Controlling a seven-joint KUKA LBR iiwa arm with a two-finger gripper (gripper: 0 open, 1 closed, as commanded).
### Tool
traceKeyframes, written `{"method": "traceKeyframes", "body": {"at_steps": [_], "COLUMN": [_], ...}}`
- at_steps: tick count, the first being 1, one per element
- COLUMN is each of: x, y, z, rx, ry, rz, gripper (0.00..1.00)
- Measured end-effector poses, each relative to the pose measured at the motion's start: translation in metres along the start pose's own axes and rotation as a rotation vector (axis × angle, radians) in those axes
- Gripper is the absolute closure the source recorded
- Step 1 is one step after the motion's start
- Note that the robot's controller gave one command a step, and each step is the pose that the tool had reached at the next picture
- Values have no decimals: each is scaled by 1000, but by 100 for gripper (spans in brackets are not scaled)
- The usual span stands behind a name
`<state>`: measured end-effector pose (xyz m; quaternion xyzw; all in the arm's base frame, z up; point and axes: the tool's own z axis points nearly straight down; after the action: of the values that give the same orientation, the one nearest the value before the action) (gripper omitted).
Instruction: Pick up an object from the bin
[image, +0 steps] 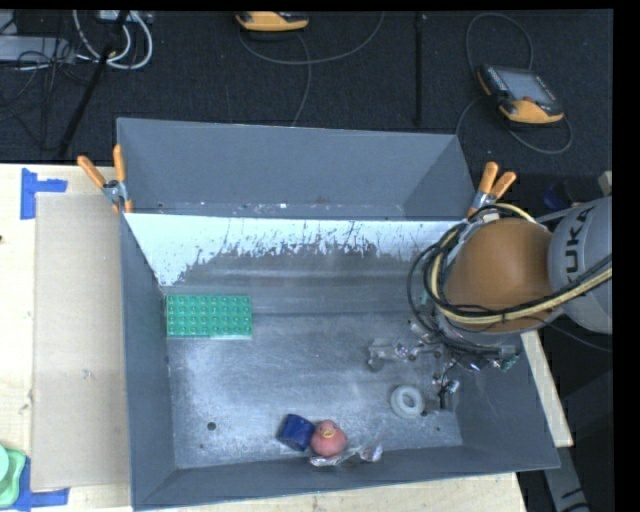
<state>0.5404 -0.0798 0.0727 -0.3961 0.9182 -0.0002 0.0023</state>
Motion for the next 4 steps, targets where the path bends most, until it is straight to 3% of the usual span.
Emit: {"method": "traceKeyframes", "body": {"at_steps": [1, 2, 3, 4], "x": [2, 2, 5, 4], "y": [2, 2, 46, 45], "z": [1, 1, 4, 3], "rx": [-4, -4, -9, -5], "ry": [3, 3, 6, 4], "rz": [1, 2, -93, -96], "gripper": [100, 0, 0, 100]}}
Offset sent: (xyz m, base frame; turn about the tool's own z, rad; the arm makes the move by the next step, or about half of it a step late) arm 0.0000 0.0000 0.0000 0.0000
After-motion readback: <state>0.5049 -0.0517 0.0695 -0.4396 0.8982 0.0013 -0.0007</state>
